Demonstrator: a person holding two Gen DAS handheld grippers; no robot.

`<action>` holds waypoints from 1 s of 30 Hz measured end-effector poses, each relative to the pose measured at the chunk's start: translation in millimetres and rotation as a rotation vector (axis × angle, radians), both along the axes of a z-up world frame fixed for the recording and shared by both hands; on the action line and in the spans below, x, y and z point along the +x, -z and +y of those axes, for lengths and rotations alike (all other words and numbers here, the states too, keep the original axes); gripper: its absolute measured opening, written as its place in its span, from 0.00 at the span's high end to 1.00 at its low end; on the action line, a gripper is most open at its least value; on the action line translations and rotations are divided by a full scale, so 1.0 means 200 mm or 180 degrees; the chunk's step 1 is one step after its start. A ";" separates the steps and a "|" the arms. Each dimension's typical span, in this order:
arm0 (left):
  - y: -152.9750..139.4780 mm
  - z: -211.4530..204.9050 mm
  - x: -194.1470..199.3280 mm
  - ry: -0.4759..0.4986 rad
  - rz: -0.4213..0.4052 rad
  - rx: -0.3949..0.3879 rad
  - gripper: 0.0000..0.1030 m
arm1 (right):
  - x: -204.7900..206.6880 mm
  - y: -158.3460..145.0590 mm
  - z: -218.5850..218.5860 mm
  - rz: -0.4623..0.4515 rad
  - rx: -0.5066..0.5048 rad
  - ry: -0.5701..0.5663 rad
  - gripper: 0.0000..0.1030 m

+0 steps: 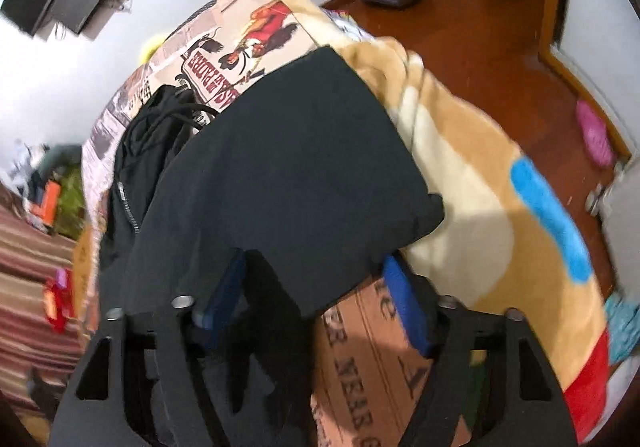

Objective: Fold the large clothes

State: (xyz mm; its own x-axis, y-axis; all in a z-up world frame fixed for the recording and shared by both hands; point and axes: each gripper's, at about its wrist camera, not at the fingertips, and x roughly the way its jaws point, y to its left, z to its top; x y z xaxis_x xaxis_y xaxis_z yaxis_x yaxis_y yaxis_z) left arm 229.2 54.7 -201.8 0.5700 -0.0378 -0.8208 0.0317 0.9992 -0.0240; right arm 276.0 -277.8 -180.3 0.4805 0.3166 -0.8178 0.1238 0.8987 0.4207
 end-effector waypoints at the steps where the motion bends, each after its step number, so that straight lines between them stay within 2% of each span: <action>1: 0.00 0.00 0.00 0.0002 0.0001 -0.0001 0.35 | 0.01 -0.01 0.02 -0.0028 -0.0088 -0.0052 0.57; 2: 0.00 0.00 0.00 0.0002 -0.0004 -0.0004 0.35 | 0.01 -0.02 0.02 -0.0066 -0.0158 -0.0056 0.63; 3: -0.01 0.01 -0.01 0.0002 -0.0014 -0.0006 0.35 | 0.01 -0.04 0.03 -0.0115 -0.0217 -0.0074 0.77; 5: -0.02 0.01 -0.02 0.0004 -0.0031 0.0000 0.35 | 0.00 -0.08 0.05 -0.0154 -0.0196 -0.0107 0.90; 7: -0.04 0.02 -0.04 0.0012 -0.0074 0.0023 0.35 | -0.01 -0.12 0.05 -0.0202 -0.0138 -0.0018 0.92; 10: -0.09 0.03 -0.08 0.0021 -0.0185 0.0088 0.35 | -0.03 -0.27 0.12 -0.0411 -0.0033 -0.0094 0.93; 16: -0.21 0.13 -0.17 -0.0008 -0.0395 0.0014 0.35 | -0.10 -0.54 0.40 -0.0723 -0.0054 -0.0524 0.93; 20: -0.25 0.20 -0.24 -0.0061 -0.0467 -0.0047 0.35 | -0.16 -0.62 0.64 -0.0807 0.0021 -0.0909 0.93; 24: -0.27 0.29 -0.31 -0.0154 -0.0504 -0.0108 0.35 | -0.18 -0.60 0.95 -0.0685 0.0066 -0.1389 0.93; 28: -0.26 0.37 -0.36 -0.0267 -0.0459 -0.0160 0.35 | -0.20 -0.51 1.20 -0.0536 -0.0228 -0.1746 0.92; 30: -0.25 0.39 -0.38 -0.0304 -0.0432 -0.0163 0.35 | -0.22 -0.46 1.27 -0.0470 -0.0227 -0.1890 0.92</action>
